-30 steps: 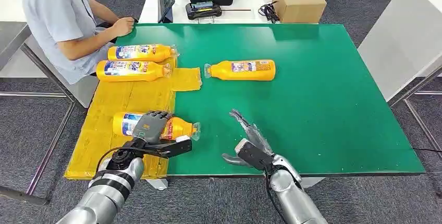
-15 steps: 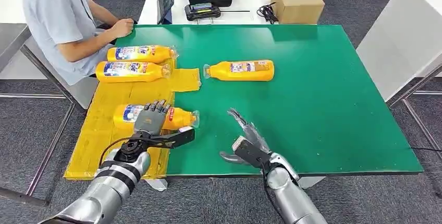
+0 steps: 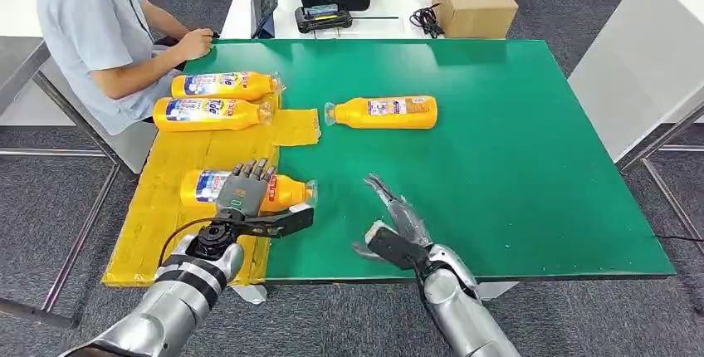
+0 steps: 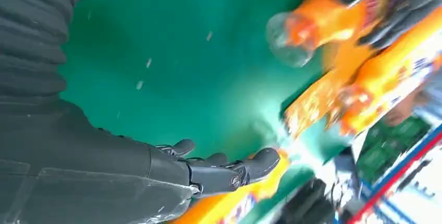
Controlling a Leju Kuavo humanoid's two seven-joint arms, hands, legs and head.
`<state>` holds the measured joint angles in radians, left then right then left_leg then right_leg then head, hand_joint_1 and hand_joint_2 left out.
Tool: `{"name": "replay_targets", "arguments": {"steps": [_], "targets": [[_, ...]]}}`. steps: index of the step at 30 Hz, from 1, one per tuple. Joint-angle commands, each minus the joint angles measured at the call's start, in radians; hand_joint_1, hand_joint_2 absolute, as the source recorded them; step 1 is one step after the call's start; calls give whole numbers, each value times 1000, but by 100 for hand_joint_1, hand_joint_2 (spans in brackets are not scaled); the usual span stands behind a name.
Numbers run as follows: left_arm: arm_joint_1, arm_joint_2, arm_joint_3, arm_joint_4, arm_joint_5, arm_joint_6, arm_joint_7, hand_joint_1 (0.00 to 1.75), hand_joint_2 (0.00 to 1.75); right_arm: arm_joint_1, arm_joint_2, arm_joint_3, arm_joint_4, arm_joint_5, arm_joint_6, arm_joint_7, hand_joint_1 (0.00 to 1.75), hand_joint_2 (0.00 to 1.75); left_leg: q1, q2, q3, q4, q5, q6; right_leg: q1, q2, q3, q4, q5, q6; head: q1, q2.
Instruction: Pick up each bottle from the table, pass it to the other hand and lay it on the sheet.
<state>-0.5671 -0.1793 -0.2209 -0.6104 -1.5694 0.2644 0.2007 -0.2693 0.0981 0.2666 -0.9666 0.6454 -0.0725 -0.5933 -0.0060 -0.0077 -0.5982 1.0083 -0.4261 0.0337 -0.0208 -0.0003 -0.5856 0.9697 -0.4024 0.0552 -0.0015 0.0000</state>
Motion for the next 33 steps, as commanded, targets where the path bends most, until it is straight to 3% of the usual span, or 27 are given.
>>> {"name": "replay_targets", "arguments": {"steps": [1, 4, 7, 15, 16, 21, 33], "targets": [[279, -43, -81, -561, -1, -7, -126, 0, 175, 145, -34, -102, -417, 457, -319, 183, 0, 175, 0, -1, 0, 0, -1, -1, 0, -1, 0, 0, -2, -2, 0, 0], [404, -49, -161, -825, -1, 9, -173, 0, 175, 207, -19, -178, -561, 536, -354, 206, 0, 175, 0, -4, -3, 2, -2, -1, 0, -4, -2, 1, -3, -1, 0, 0], [465, -46, -201, -965, 97, 8, -261, 0, 175, 222, -22, -209, -581, 653, -393, 231, 0, 175, 0, -3, -6, 2, -3, -1, 0, -2, -5, 1, -4, -1, 0, 0], [456, -41, -195, -954, 104, 3, -263, 0, 175, 211, -19, -210, -554, 655, -401, 230, 0, 175, 0, -1, -6, 1, -4, -1, 0, -1, -5, 0, -2, -2, 0, 0], [459, -50, -189, -957, 192, 43, -321, 0, 175, 203, -35, -204, -539, 728, -412, 264, 0, 175, 0, -1, -6, 1, -3, -1, 0, -1, -6, -1, -2, -2, 0, 0], [496, -49, -149, -1010, 272, 37, -372, 0, 175, 117, -132, -190, -405, 900, -414, 362, 0, 175, 1, 2, -5, 1, -3, -1, 1, 2, -4, -2, -1, -2, 0, 0], [553, -65, -173, -988, 554, -32, -510, 0, 175, -53, -311, -8, -169, 759, -233, 329, 0, 175, -1, 2, -3, 0, -3, -1, 0, 3, -2, -2, -1, -2, 0, 0]]}}
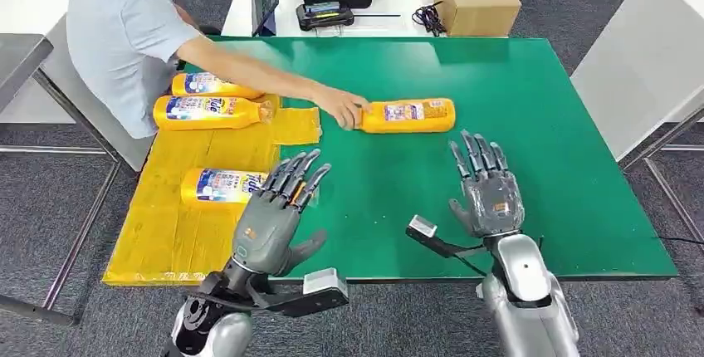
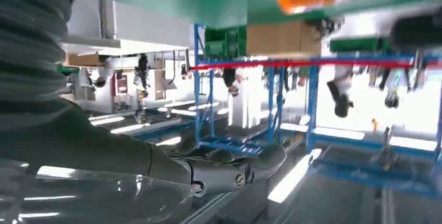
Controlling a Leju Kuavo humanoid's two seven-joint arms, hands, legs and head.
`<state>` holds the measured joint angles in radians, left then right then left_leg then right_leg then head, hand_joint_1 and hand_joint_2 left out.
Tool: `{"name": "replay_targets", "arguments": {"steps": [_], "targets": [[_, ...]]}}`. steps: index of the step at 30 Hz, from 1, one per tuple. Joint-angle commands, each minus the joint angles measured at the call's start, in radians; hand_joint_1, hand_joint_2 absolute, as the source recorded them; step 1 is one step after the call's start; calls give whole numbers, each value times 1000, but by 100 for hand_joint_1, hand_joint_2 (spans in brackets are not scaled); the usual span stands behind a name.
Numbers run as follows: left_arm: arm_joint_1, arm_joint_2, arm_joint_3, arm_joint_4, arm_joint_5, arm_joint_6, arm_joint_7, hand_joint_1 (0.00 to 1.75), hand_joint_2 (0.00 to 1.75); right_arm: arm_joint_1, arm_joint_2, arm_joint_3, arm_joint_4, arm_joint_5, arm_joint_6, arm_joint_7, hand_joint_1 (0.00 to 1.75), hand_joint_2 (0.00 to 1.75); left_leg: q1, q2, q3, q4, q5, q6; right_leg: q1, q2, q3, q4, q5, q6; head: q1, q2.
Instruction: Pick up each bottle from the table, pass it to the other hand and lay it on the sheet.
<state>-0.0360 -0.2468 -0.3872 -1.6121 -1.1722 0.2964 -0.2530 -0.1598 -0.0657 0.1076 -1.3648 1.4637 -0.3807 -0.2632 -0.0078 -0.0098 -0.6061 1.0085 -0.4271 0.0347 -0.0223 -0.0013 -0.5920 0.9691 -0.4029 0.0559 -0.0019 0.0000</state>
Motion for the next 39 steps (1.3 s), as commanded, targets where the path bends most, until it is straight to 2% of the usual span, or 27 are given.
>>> {"name": "replay_targets", "arguments": {"steps": [1, 7, 11, 18, 21, 25, 31, 39], "targets": [[27, 2, -5, 13, 190, -77, -67, 0, 175, -183, -164, 167, 251, -60, 87, 4, 0, 175, 0, 2, 1, 0, -1, -1, 1, 2, 1, -1, 0, -1, 0, 0], [23, 10, 3, 25, 192, -64, -72, 0, 175, -285, -214, 231, 402, -103, 185, 20, 0, 175, 1, 4, 3, 0, -1, -1, 1, 3, 2, -1, 0, -2, 0, 0], [16, 12, -1, 37, 191, -62, -75, 0, 175, -337, -244, 271, 489, -132, 207, 5, 0, 175, 0, 2, 2, 0, 0, -1, 0, 1, 2, -1, 0, -1, 0, 0], [3, 14, -12, 53, 198, -67, -75, 0, 175, -321, -247, 306, 506, -264, 244, -35, 0, 175, 2, 1, 5, 0, -2, -2, 2, 1, 5, -1, -1, -3, 0, 0], [-22, 18, -24, 80, 202, -71, -78, 0, 175, -307, -236, 289, 530, -412, 281, -119, 0, 175, 1, 0, 5, -1, -1, -2, 2, 0, 5, -1, -1, -2, 0, 0], [-34, 9, -28, 93, 206, -72, -78, 0, 175, -303, -209, 312, 530, -415, 269, -118, 0, 175, 1, 1, 3, 0, -1, -1, 1, 1, 3, -1, 0, -2, 0, 0], [-33, 10, -27, 93, 206, -72, -78, 0, 175, -305, -210, 312, 529, -415, 270, -119, 0, 175, 1, 1, 3, 0, -1, -2, 1, 1, 3, -1, -1, -2, 0, 0], [-42, 5, -21, 109, 270, -90, -95, 0, 175, -301, -175, 356, 545, -513, 290, -157, 0, 175, 2, 3, 5, 0, -2, -2, 2, 2, 4, -1, -1, -3, 0, 0]]}}
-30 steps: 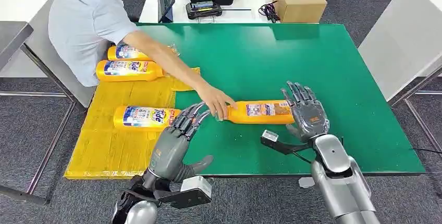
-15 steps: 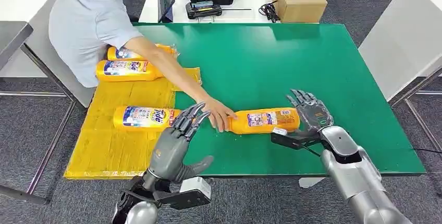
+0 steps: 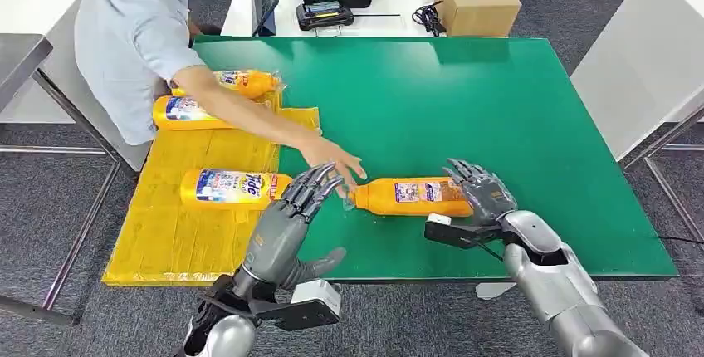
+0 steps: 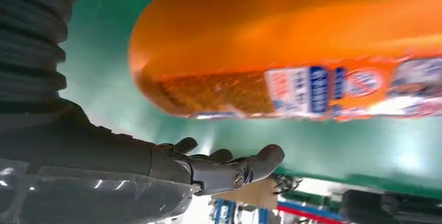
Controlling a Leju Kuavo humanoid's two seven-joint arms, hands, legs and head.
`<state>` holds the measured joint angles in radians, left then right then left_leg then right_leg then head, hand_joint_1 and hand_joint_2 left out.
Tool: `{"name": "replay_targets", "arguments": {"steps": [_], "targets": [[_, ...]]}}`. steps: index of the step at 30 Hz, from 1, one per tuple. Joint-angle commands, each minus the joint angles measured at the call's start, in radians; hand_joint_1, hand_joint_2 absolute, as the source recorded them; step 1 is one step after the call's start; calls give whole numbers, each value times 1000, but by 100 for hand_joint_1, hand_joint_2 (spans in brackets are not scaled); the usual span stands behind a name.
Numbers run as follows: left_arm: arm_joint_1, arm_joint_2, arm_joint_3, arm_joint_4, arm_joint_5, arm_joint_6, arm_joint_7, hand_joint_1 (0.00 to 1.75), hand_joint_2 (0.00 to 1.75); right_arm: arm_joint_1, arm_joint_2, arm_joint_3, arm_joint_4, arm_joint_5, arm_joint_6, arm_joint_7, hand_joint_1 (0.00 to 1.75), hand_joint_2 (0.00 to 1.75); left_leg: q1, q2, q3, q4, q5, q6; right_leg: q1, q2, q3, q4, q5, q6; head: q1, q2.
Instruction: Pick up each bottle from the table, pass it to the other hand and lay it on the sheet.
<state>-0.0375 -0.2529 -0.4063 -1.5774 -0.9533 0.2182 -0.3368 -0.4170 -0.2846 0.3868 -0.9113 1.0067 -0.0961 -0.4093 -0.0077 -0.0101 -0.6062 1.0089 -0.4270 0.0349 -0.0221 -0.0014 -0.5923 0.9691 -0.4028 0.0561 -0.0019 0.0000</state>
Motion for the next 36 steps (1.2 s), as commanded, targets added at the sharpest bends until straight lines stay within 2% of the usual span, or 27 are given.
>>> {"name": "replay_targets", "arguments": {"steps": [1, 11, 16, 20, 22, 32, 36], "targets": [[-37, 15, 7, 70, 65, -14, -15, 0, 175, -41, 45, 75, 95, -58, -6, -11, 0, 175, 1, 2, 4, -1, -1, -2, 1, 2, 3, -1, -1, -2, 0, 0], [-11, 15, 73, 19, 142, -37, -38, 0, 175, -43, 75, 44, 155, -115, 1, -32, 0, 175, 2, 4, 5, -1, -2, -2, 2, 3, 5, -1, -1, -3, 0, 0], [24, -2, 116, -23, 147, -36, -52, 0, 175, -27, 60, 25, 201, -119, -26, -25, 0, 175, 2, 2, 5, -1, -2, -2, 2, 2, 5, -1, -1, -3, 0, 0], [43, 1, 122, -21, 149, -40, -60, 0, 175, -36, 45, 6, 243, -90, -62, -5, 0, 175, 2, 1, 7, 0, -3, -3, 3, 0, 7, -2, -2, -4, 0, 0], [40, 1, 123, -13, 154, -45, -72, 0, 175, -51, 60, -16, 287, -92, -67, -9, 0, 175, 0, 0, 3, -1, 0, -1, 0, 0, 3, -1, 0, -1, 0, 0], [39, -1, 122, -12, 153, -45, -71, 0, 175, -52, 66, -14, 288, -91, -68, -9, 0, 175, 2, 1, 6, 0, -2, -3, 2, 0, 6, -1, -1, -3, 0, 0], [24, 0, 115, 0, 159, -49, -81, 0, 175, -89, 90, -3, 375, -42, -90, 5, 0, 175, 1, 1, 6, -1, -1, -2, 1, 1, 5, -1, 0, -2, 0, 0]]}}
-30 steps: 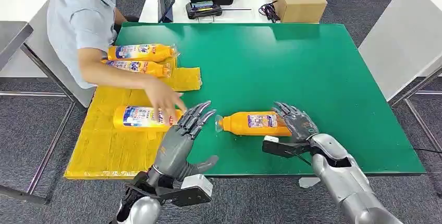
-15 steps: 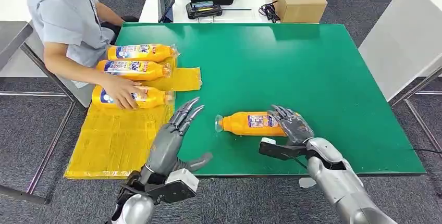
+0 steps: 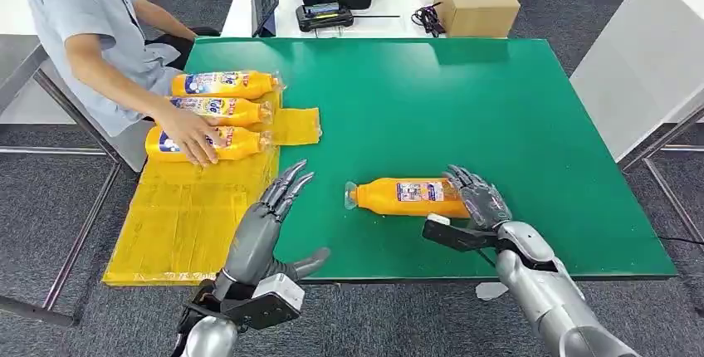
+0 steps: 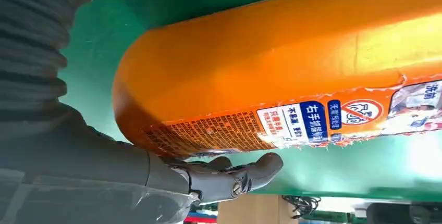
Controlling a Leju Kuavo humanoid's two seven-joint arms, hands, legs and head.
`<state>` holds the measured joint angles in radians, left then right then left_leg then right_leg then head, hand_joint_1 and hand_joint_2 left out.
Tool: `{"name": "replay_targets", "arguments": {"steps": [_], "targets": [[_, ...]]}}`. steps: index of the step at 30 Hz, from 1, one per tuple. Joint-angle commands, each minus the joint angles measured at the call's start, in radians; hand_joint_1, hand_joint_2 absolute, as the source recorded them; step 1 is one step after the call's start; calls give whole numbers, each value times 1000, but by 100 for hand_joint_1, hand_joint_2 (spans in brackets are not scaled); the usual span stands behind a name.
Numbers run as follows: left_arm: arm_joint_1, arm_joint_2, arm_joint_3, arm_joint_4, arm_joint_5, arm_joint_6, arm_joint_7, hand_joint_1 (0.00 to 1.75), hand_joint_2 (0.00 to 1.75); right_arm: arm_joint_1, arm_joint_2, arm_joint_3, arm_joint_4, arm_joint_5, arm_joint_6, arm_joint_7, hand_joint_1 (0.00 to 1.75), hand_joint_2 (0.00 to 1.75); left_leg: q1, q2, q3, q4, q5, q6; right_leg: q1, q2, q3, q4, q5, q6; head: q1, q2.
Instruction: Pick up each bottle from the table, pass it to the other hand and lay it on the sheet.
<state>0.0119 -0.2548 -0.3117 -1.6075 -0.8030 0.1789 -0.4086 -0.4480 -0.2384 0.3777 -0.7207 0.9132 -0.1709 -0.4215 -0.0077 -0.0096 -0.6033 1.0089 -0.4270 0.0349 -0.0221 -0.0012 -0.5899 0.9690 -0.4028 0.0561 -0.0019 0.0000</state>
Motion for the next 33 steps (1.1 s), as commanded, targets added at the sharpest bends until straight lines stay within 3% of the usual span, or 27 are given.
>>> {"name": "replay_targets", "arguments": {"steps": [1, 2, 3, 11, 27, 30, 33], "targets": [[-30, 2, 18, 33, 12, -11, -13, 0, 175, -74, 47, 13, 216, 68, -23, 19, 0, 175, 2, 2, 4, 0, -2, -3, 2, 1, 5, -1, -1, -3, 0, 0], [-32, 2, 17, 34, 14, -12, -15, 0, 175, -81, 46, 17, 228, 78, -27, 24, 7, 175, 2, 2, 4, 0, -1, -2, 2, 1, 3, -1, 0, -2, 0, 0], [-36, 3, 15, 37, 19, -15, -18, 0, 175, -93, 45, 14, 249, 78, -14, 20, 175, 175, 1, 2, 3, 0, 0, -1, 1, 1, 3, -1, 0, -2, 0, 0], [-59, 6, 2, 65, 34, -16, -28, 0, 175, -97, 34, -32, 287, 9, 48, -62, 175, 175, 1, -1, 7, -1, 0, -1, 1, -2, 7, -2, -1, -2, 0, 0], [-77, 11, -21, 92, 48, -23, -43, 0, 175, -99, 42, -33, 323, -8, 70, -87, 175, 175, 2, -2, 9, -1, 0, -1, 2, -3, 10, -2, 0, -2, 0, 0], [-70, -10, 9, 83, 92, -24, -34, 0, 175, -83, 61, -51, 290, -35, 49, -117, 175, 175, 2, -2, 10, -1, 0, -2, 2, -3, 12, -3, 0, -3, 0, 0], [-68, -85, 141, 130, 401, -145, -2, 0, 175, -38, 110, -134, 191, -165, 117, -209, 175, 175, 2, 0, 11, -1, 0, -1, 2, 0, 11, -3, 0, -2, 0, 0]]}}
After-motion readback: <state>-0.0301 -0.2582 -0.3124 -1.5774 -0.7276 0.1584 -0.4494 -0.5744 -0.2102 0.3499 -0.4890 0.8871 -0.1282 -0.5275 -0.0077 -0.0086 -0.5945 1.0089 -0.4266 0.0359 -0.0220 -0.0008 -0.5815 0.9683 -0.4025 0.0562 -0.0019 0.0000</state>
